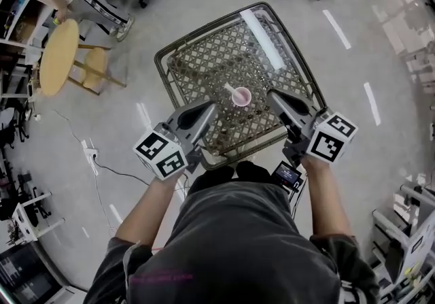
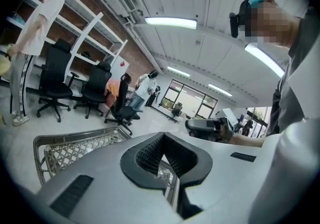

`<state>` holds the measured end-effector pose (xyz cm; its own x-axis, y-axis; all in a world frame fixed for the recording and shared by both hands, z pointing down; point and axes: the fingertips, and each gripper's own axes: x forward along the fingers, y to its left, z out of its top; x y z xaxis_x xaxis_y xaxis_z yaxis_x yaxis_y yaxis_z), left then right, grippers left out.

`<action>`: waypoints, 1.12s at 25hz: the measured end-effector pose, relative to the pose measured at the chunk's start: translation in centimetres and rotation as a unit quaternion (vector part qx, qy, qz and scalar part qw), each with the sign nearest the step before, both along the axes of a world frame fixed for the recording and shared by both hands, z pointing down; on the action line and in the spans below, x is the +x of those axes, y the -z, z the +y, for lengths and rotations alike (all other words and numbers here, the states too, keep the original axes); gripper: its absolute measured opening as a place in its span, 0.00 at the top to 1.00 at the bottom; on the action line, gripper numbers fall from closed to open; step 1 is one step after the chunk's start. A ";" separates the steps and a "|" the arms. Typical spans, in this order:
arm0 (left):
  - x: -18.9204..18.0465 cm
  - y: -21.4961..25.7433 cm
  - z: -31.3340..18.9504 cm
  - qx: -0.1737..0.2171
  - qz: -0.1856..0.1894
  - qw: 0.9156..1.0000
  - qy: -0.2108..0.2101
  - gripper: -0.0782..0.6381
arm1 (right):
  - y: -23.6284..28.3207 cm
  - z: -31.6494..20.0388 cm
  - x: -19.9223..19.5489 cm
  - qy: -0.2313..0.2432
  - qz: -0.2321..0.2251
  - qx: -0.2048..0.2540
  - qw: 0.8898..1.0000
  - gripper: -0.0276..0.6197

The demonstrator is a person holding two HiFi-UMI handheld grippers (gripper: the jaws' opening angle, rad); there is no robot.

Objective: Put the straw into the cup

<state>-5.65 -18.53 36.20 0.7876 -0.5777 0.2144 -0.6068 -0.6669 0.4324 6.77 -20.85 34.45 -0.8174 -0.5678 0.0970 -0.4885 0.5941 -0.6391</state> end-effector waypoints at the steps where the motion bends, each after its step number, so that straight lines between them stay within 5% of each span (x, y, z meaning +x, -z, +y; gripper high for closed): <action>1: 0.1 -0.1 0.1 0.000 -0.002 1.000 -0.003 0.88 | 0.0 0.1 -0.1 0.000 0.001 0.000 1.000 0.94; 28: -1.1 0.3 0.3 -0.004 0.023 1.000 -0.003 0.88 | 0.8 0.3 -1.5 -0.001 0.021 -0.001 1.000 0.94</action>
<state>-6.72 -18.21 35.93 0.8006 -0.5709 0.1820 -0.5817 -0.6675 0.4649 5.25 -20.58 33.66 -0.8117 -0.5690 0.1318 -0.5158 0.5925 -0.6188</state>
